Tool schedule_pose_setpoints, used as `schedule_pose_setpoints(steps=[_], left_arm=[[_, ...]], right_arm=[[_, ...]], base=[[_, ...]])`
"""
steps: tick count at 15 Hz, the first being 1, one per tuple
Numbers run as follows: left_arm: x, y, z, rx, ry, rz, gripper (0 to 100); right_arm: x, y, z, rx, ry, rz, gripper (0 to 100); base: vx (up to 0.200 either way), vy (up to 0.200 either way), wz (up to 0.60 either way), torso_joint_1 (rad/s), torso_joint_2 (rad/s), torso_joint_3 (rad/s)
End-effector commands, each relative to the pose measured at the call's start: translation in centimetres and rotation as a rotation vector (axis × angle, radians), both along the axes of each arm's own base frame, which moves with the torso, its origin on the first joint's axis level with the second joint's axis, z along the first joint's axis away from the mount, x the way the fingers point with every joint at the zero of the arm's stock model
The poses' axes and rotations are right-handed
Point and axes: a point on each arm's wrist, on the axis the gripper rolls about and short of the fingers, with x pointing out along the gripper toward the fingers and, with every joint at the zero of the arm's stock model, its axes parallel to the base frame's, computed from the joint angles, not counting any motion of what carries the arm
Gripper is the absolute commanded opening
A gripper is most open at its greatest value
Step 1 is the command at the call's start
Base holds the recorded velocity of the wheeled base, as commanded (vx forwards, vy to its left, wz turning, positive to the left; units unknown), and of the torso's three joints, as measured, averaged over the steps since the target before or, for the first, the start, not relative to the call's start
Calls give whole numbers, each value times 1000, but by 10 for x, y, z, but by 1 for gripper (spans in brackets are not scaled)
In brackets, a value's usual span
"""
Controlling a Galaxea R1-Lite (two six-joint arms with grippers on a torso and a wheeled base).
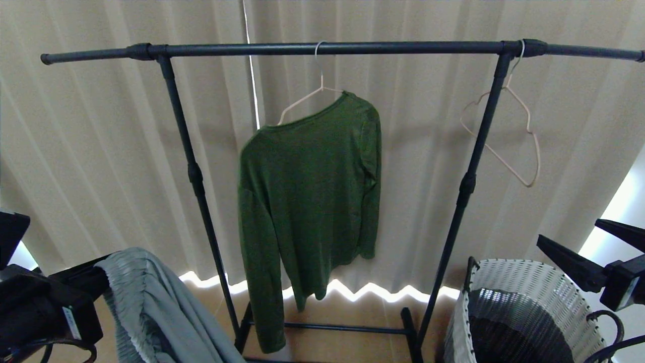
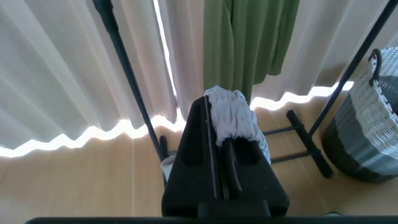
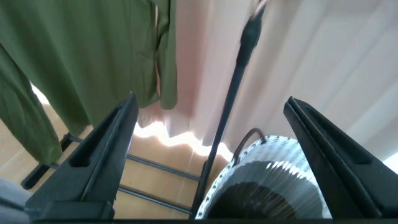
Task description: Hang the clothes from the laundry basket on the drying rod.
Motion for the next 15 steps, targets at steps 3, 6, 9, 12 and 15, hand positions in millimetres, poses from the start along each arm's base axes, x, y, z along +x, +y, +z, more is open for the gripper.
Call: schedule_pose_setpoints(steps=[3,6,9,12,15], left_arm=[[0,0,-1,4,4,0,0],[0,0,-2,4,5,0,0],[-1,0,-2,4,4,0,0],[-1,0,-2,5,4,0,0],[-1,0,-1,4,1,0,0]], right_arm=[[-1,0,0,0,-1,-1,100],[-3,-3,-4,-3,11,-23,100],[-3,-10,-3,-7,3,-75,100],[-5,-11,-7,-11,18,-84,100],[-5,-11,-6,-9,13,-84,100]], base=[[0,0,0,170,-471,-297],[0,0,0,183,-474,-292],[0,0,0,194,-496,-289],[0,0,0,211,-509,-289],[0,0,0,84,-181,-108]])
